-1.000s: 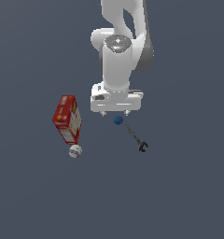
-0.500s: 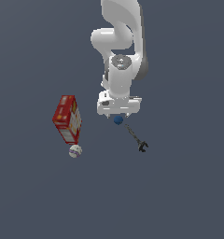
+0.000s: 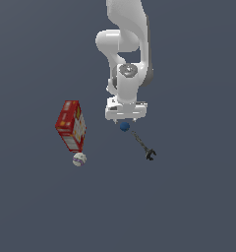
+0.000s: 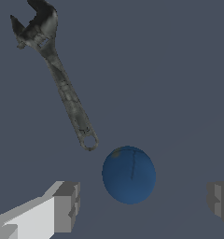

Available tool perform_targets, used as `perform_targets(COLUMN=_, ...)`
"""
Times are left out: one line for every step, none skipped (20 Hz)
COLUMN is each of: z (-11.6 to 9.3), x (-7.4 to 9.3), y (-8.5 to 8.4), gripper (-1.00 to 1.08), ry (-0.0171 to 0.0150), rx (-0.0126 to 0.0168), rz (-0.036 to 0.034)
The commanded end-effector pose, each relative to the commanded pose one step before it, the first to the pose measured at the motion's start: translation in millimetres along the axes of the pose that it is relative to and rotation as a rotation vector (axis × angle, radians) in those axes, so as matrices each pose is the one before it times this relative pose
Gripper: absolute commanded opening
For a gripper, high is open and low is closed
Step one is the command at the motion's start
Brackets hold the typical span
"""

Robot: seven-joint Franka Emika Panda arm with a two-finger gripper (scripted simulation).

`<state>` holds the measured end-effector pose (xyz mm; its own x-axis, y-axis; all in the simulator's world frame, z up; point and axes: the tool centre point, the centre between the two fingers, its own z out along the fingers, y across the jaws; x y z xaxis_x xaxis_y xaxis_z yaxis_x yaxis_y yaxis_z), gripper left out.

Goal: Pick up a designated object from a clutter of objects.

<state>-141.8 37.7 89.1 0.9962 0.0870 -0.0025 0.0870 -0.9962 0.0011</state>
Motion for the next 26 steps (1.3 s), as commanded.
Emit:
perform_targets(z=4.72, x=-6.04, y=-1.50, gripper=1.00, ry=0.00184, rx=0.00056, rz=-0.00168)
perform_targets(z=1.18, x=-1.61, y=-0.44, gripper=1.00, ry=0.00028, rx=0.00020, rz=-0.00060)
perform_targets(z=1.00, x=-1.24, y=-0.17, gripper=1.00, ry=0.00000, rx=0.00000, rz=0.00000)
perform_targets(z=0.60, x=-0.91, y=-0.34, gripper=1.00, ry=0.00028, rx=0.00020, rz=-0.00060)
perform_targets(z=0.42, x=-0.53, y=-0.07, gripper=1.00, ry=0.00000, rx=0.00000, rz=0.00000)
perform_targets(z=0.14, x=-0.18, y=-0.02, gripper=1.00, ry=0.00000, rx=0.00000, rz=0.00000)
perform_targets(z=-0.70, x=0.84, y=0.11, gripper=1.00, ry=-0.00068, rx=-0.00001, rz=-0.00011)
perform_targets(z=0.21, x=-0.02, y=0.00, gripper=1.00, ry=0.00000, rx=0.00000, rz=0.00000)
perform_targets(z=0.63, x=-0.06, y=-0.01, gripper=1.00, ry=0.00000, rx=0.00000, rz=0.00000)
perform_targets(z=1.04, x=-0.09, y=-0.01, gripper=1.00, ry=0.00000, rx=0.00000, rz=0.00000)
perform_targets(z=1.46, x=-0.12, y=-0.02, gripper=1.00, ry=0.00000, rx=0.00000, rz=0.00000)
perform_targets(z=1.86, x=-0.13, y=-0.02, gripper=1.00, ry=0.00000, rx=0.00000, rz=0.00000)
perform_targets(z=2.26, x=-0.13, y=-0.02, gripper=1.00, ry=0.00000, rx=0.00000, rz=0.00000)
perform_targets(z=2.65, x=-0.13, y=-0.02, gripper=1.00, ry=0.00000, rx=0.00000, rz=0.00000)
perform_targets(z=3.04, x=-0.12, y=-0.02, gripper=1.00, ry=0.00000, rx=0.00000, rz=0.00000)
perform_targets(z=3.43, x=-0.12, y=-0.02, gripper=1.00, ry=0.00000, rx=0.00000, rz=0.00000)
perform_targets(z=3.81, x=-0.12, y=-0.01, gripper=1.00, ry=0.00000, rx=0.00000, rz=0.00000)
perform_targets(z=4.19, x=-0.12, y=-0.01, gripper=1.00, ry=0.00000, rx=0.00000, rz=0.00000)
perform_targets(z=4.41, x=-0.13, y=0.00, gripper=1.00, ry=0.00000, rx=0.00000, rz=0.00000)
perform_targets(z=4.05, x=-0.11, y=0.01, gripper=1.00, ry=0.00000, rx=0.00000, rz=0.00000)
perform_targets(z=3.43, x=-0.12, y=-0.09, gripper=1.00, ry=0.00051, rx=0.00035, rz=-0.00030)
perform_targets(z=3.23, x=-0.07, y=0.02, gripper=1.00, ry=0.00000, rx=0.00000, rz=0.00000)
perform_targets(z=2.82, x=-0.05, y=0.02, gripper=1.00, ry=0.00000, rx=0.00000, rz=0.00000)
perform_targets(z=2.41, x=-0.02, y=0.02, gripper=1.00, ry=0.00000, rx=0.00000, rz=0.00000)
perform_targets(z=2.00, x=0.02, y=0.01, gripper=1.00, ry=0.00000, rx=0.00000, rz=0.00000)
perform_targets(z=1.60, x=0.06, y=0.01, gripper=1.00, ry=0.00000, rx=0.00000, rz=0.00000)
